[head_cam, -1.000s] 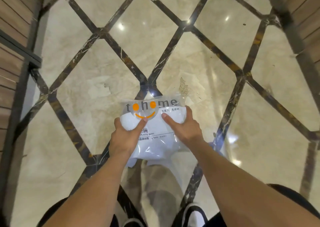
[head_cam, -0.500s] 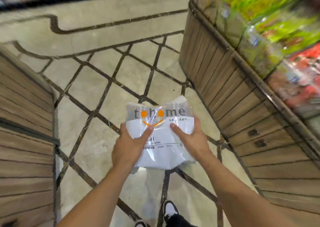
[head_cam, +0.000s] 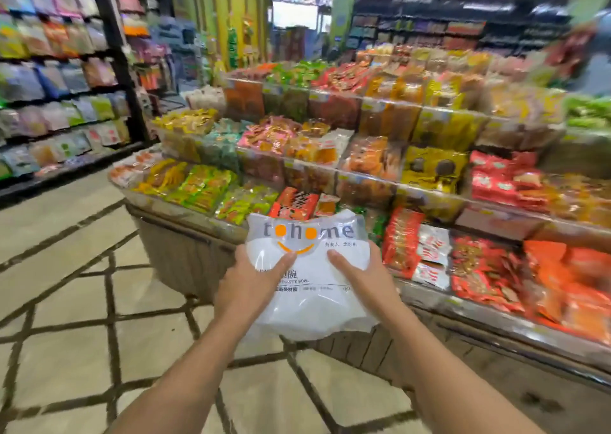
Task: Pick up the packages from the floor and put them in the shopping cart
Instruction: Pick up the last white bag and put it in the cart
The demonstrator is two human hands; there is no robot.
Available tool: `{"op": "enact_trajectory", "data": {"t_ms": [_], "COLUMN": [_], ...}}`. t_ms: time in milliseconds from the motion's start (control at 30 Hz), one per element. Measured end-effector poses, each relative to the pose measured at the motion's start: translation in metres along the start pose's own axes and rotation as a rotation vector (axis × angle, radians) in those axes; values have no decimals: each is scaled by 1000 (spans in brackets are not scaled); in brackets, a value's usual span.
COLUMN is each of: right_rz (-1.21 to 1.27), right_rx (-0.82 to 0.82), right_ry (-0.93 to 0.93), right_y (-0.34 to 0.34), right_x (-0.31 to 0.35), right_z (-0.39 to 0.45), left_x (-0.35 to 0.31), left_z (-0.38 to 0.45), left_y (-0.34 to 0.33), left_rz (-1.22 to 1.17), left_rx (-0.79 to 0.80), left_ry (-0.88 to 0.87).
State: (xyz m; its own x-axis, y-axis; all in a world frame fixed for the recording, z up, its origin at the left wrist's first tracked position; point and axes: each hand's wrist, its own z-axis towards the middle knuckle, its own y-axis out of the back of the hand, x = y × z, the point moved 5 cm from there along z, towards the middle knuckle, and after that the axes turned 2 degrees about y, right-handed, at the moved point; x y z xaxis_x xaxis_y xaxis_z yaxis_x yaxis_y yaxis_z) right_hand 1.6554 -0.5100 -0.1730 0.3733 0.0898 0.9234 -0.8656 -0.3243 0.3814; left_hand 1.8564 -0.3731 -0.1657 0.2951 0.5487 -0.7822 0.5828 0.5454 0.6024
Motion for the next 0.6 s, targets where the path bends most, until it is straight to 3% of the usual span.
{"op": "enact_trajectory", "data": {"t_ms": [300,600], "right_rz": [18,14], "right_rx": [-522,-875], "right_ry": [-87,-263], "right_y": [293,534], "right_x": [-21,-111], "right_z": [-97,-265], "left_x": [-220,-346], "left_z": [-121,-346], "left_y": [-161,-341], "left_rz": [-7,16], "left_rx": [395,710], "left_ry": [-443,-739]}}
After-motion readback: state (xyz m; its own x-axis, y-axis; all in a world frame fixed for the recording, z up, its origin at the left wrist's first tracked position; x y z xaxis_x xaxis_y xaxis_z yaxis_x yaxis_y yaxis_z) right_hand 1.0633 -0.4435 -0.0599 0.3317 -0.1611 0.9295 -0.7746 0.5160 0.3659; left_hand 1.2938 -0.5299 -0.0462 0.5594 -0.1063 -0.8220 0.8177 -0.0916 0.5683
